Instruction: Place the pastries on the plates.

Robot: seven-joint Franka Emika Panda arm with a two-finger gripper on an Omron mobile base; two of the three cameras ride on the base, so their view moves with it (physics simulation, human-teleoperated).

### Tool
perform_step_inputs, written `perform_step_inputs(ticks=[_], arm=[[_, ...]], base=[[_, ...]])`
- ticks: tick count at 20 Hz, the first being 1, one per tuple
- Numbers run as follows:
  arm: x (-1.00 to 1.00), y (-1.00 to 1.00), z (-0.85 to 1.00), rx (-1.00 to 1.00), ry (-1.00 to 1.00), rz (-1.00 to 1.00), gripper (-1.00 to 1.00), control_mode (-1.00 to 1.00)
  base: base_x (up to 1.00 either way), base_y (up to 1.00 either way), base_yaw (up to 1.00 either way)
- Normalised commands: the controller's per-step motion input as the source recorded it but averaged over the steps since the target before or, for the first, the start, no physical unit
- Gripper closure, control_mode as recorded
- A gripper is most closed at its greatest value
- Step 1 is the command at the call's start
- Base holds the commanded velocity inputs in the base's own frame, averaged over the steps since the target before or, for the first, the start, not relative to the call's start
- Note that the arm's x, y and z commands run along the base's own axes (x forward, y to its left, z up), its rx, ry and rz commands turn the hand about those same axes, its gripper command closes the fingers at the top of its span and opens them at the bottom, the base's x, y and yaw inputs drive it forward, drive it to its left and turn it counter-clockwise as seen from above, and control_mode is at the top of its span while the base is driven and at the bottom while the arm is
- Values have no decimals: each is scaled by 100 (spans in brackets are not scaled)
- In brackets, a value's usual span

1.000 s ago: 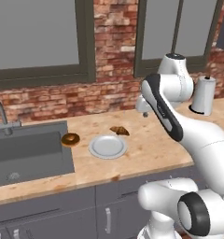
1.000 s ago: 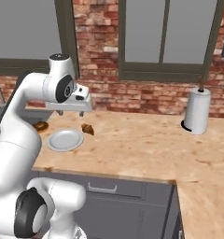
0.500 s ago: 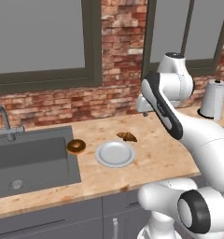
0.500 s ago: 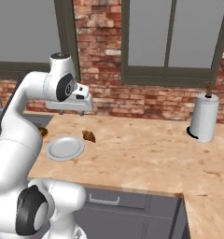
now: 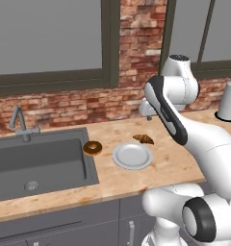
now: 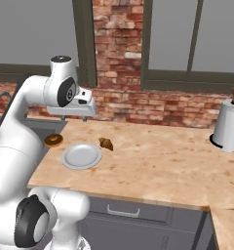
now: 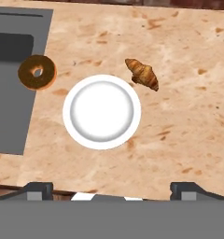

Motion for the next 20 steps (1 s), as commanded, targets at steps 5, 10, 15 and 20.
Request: perform_step_inputs(ticks=[5, 10, 15, 20], arm=[[0, 0, 0, 0, 0, 0, -100, 100], [0, 0, 0, 0, 0, 0, -100, 100], [0, 0, 0, 0, 0, 0, -100, 100], [0, 0, 0, 0, 0, 0, -100, 100]], base=[[0, 0, 0], [15, 7, -2], [36, 25, 0], [10, 1, 0]])
